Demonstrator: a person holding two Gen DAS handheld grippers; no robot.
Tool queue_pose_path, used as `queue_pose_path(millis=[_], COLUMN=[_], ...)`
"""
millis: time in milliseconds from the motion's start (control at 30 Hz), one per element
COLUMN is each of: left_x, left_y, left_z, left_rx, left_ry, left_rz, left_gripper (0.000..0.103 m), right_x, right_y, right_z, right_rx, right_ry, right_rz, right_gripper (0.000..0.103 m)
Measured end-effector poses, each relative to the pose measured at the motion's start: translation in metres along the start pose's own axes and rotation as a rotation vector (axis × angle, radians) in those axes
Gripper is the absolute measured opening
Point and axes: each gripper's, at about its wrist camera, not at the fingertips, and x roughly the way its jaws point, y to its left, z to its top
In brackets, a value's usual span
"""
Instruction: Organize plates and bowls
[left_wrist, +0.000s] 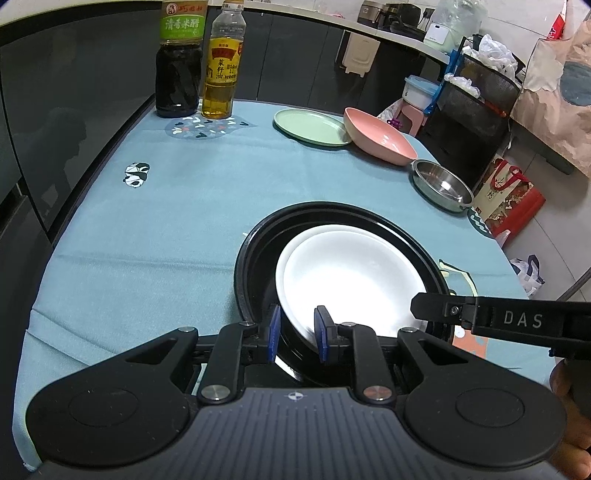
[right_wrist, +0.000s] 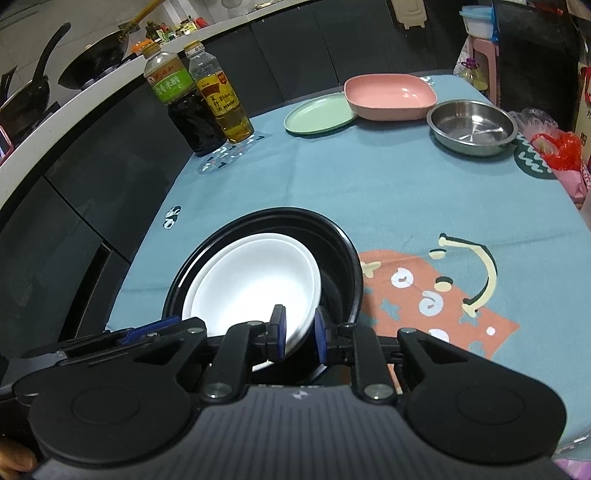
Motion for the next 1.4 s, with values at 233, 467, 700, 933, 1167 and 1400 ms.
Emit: queue_pose_path(millis=[233, 467, 700, 933, 1167, 1400], left_x=[-0.004, -0.015, -0.005, 0.035, 0.067, 0.103], left_y=[0.0, 0.001, 0.007, 0.024, 0.029, 0.027], left_z=[0.003, 0.018, 0.054, 0.098, 0.138, 0.173], left_rx=[0.001, 0.003, -0.006, -0.055, -0.06, -0.03], left_ry=[-0.014, -0.059, -0.096, -0.056, -0.055, -0.051], left_rz=[-0.004, -0.031, -0.01, 0.012, 0.016, 0.012], left_gripper=[0.017, 0.018, 0.02, 0.02, 0.02, 0.02], right_x=[-0.001, -0.004, 0.005, 0.019, 0.042, 0.068], right_y=[-0.002, -0.011, -0.023, -0.035, -0.045, -0.055], right_z=[0.004, 0.017, 0.042, 0.072, 0.109, 0.143], right_rx=[-0.003, 0.008, 0.032, 0.06, 0.084, 0.139], right_ry=[-0.001, -0.029, -0.033, -0.034, -0.03, -0.009], right_rz=[0.006, 0.002, -0.018, -0.019, -0.014, -0.019], right_gripper=[0.002, 0.002, 0.002, 0.005, 0.012, 0.012])
